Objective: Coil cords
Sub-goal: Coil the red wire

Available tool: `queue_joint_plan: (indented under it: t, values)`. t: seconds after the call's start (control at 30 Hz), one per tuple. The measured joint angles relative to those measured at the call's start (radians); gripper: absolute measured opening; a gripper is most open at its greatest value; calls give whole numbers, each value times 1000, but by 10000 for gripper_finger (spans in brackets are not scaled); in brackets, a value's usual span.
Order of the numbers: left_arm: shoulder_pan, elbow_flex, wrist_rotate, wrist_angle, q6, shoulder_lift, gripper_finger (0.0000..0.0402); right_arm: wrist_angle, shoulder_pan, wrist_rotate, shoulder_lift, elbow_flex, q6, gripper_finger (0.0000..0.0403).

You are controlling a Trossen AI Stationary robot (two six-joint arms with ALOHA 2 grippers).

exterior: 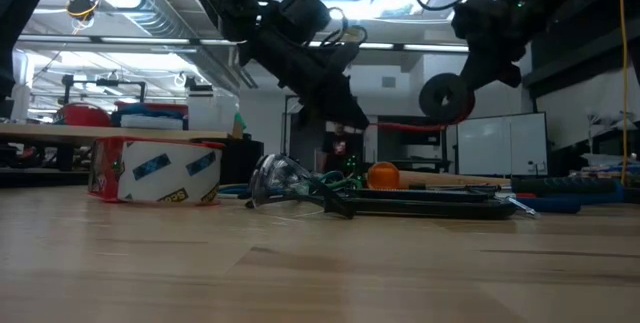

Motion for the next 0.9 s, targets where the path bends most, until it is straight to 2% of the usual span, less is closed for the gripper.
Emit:
queue_joint_plan:
  t: [0.3,0.63,0.9]
  values:
    - [13,0,19,105,-75,0,0,43,66,114,120,0,70,5]
    - [-15,0,62,200,-129,0,0,160,64,178,237,0,166,5]
    - [-52,0,65,218,-132,0,0,318,64,202,278,0,200,5]
